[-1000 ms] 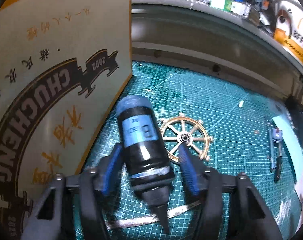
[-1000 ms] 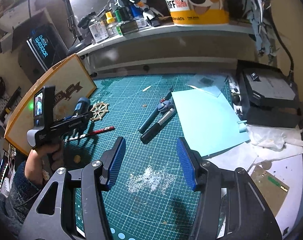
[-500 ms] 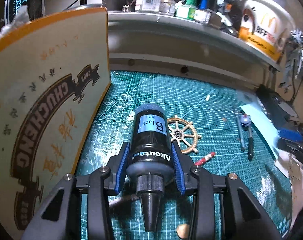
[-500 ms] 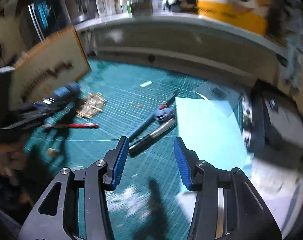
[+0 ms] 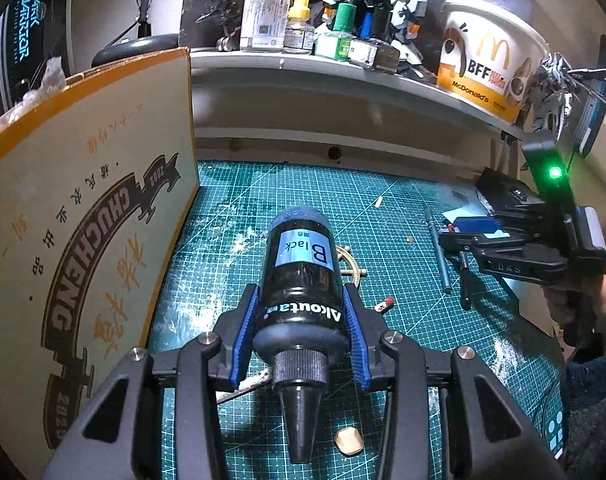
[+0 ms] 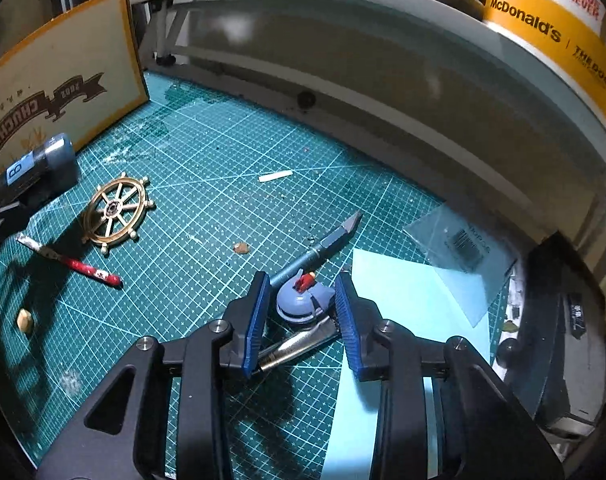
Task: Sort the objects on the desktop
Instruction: 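Grasp the blue-capped tool on the mat with the right tool, then carry the paint bottle and blue-capped tool in both tools toward the box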
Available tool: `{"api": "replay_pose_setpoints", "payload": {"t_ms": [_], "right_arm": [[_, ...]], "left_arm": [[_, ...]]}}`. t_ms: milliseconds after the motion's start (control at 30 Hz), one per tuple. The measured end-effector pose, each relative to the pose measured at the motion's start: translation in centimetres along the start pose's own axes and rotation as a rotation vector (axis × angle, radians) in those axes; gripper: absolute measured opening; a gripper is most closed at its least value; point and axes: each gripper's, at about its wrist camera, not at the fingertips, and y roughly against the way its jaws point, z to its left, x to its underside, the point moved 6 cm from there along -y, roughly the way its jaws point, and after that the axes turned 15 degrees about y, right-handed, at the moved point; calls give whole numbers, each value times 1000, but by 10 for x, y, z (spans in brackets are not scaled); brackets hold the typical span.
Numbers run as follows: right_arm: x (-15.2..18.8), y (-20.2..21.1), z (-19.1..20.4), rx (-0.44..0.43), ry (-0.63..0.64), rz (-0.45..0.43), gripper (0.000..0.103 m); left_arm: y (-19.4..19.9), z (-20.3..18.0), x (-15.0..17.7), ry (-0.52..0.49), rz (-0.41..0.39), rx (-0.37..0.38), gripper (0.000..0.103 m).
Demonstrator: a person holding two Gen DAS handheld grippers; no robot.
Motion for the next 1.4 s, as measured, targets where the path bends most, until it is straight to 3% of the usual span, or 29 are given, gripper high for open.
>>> {"api": "replay_pose_setpoints", "payload": {"t_ms": [233, 367, 767, 1000, 1167, 1400], "right_arm": [[3, 6, 7, 2, -26, 1, 27], [0, 30, 6, 15, -78, -63, 27], [-18, 175, 33, 118, -122, -333, 27], [-19, 247, 53, 193, -126, -436, 27], [-9, 276, 67, 215, -153, -483, 27], [14, 285, 88, 184, -240, -530, 27]], "left_arm": [[11, -7, -2, -20, -27, 34, 40], [23, -12, -5, -35, -56, 41, 40], [93, -30, -26, -71, -214, 82, 40], [143, -39, -35, -90, -319, 118, 40], [179, -45, -38, -115, -405, 120, 40], [203, -40, -35, -110, -456, 124, 40]]}}
